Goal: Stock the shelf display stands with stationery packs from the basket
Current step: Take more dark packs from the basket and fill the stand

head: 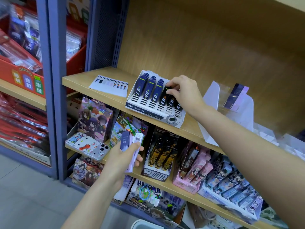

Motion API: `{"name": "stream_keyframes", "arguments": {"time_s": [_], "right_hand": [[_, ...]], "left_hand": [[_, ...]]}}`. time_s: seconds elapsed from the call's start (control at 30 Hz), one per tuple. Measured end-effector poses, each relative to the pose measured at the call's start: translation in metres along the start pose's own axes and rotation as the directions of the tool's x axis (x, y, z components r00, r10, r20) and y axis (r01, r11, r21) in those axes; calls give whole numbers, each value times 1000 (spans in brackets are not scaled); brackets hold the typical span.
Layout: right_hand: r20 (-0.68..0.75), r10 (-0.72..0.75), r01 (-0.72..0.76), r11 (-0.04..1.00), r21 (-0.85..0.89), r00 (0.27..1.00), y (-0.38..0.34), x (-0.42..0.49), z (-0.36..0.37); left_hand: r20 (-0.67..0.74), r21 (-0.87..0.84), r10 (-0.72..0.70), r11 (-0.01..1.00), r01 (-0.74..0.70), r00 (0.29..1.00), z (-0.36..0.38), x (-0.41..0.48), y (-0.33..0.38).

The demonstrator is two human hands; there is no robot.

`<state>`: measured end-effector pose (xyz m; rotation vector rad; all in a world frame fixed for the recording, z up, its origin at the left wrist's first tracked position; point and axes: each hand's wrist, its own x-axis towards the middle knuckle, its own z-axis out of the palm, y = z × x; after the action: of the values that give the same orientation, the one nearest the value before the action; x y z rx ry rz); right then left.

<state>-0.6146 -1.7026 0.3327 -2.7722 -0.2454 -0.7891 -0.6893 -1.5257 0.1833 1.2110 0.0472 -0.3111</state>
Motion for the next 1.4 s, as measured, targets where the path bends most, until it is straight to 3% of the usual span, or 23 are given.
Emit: {"name": "stream_keyframes", "arguments": {"time_s": [0.17, 0.27, 0.33, 0.43, 0.5, 0.6, 0.7, 0.8, 0.9, 1.03, 1.13, 1.3, 1.4], "right_hand": [[-20, -14, 14, 1000, 0, 1000, -2, -10, 4], [-134, -28, 39, 996, 79, 991, -8, -34, 8], [-132, -26, 45, 989, 142, 991, -16, -59, 12], [36, -5, -2, 979, 204, 999, -29, -98, 23], [209, 80, -131, 961, 242, 975, -34, -117, 33], [395, 217, -382, 831, 404, 892, -37, -127, 43], [433, 256, -467, 727, 503, 864, -38, -125, 41], [315, 216, -369, 713, 596, 924, -41, -126, 32], [221, 52, -166, 827, 537, 974, -40, -134, 25], [198, -179, 62, 872, 485, 964, -32, -151, 31], [217, -238, 124, 891, 438, 947, -31, -160, 35], [313, -73, -102, 855, 508, 947, -41, -163, 29], [360, 133, -343, 706, 620, 924, -49, -160, 25]], "left_hand": [[2, -13, 21, 1000, -21, 1000, 0, -1, 1], [4, -14, 46, 999, -46, 999, 0, -1, 1], [13, 12, 58, 998, -58, 998, -1, -1, 0], [58, 21, 65, 998, -67, 996, 0, 0, -1], [100, 18, 58, 998, -60, 993, 2, -2, -1], [158, -2, 32, 999, -32, 987, 5, -6, -2], [139, -47, 7, 999, 0, 990, 4, -6, -4], [57, -81, -28, 996, 33, 998, 0, -2, -4], [17, -90, -53, 994, 54, 998, -2, -1, -1], [73, -135, -73, 987, 82, 995, 1, -6, 5], [53, -120, -80, 989, 86, 995, 2, -7, 6], [6, -47, 52, 998, -52, 999, 3, -7, 5], [7, -46, 149, 988, -148, 989, 6, -11, 7]]}}
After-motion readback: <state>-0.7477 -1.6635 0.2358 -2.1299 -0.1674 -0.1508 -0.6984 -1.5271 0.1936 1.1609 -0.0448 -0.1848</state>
